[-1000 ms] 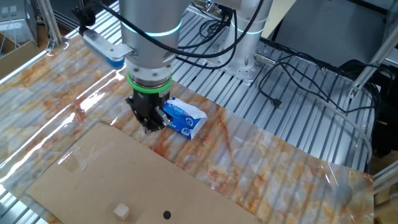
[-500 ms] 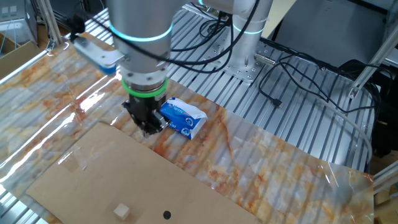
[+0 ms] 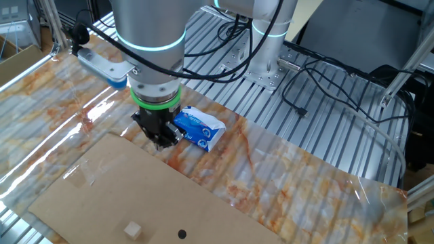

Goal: Grab the block and place it at the designated location

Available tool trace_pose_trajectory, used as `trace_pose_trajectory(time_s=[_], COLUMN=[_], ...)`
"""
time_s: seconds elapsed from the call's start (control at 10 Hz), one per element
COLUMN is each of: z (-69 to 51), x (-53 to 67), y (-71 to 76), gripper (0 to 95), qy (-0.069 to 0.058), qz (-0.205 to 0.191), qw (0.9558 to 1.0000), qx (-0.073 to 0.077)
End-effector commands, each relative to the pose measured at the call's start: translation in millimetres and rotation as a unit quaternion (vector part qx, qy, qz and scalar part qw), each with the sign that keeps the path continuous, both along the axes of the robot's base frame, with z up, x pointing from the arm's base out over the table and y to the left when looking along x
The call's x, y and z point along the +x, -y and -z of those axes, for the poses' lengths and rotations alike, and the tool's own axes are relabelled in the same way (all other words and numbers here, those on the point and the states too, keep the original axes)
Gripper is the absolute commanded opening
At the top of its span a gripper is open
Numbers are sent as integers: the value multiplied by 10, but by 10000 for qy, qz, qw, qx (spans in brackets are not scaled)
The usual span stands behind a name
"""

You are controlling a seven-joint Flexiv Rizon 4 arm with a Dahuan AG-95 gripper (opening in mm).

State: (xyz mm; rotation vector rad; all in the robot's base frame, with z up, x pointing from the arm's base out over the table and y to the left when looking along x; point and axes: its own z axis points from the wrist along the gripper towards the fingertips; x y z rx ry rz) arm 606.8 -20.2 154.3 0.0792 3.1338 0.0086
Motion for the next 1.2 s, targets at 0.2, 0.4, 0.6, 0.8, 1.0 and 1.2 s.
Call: trace_pose_trajectory(time_s=[0.2,0.4,0.6,0.8,1.0,1.2], z=[1,1,1,1,1,-30], x=[-22,-22,-22,-22,-22,97], y=[5,5,5,5,5,-3], gripper=[0,0,0,0,0,380], qy=[100,144,137,268,278,378], qz=[-209,-134,-19,141,289,435], qw=[9997,9998,9999,9995,9992,9983], qx=[-21,-13,4,-11,-10,107])
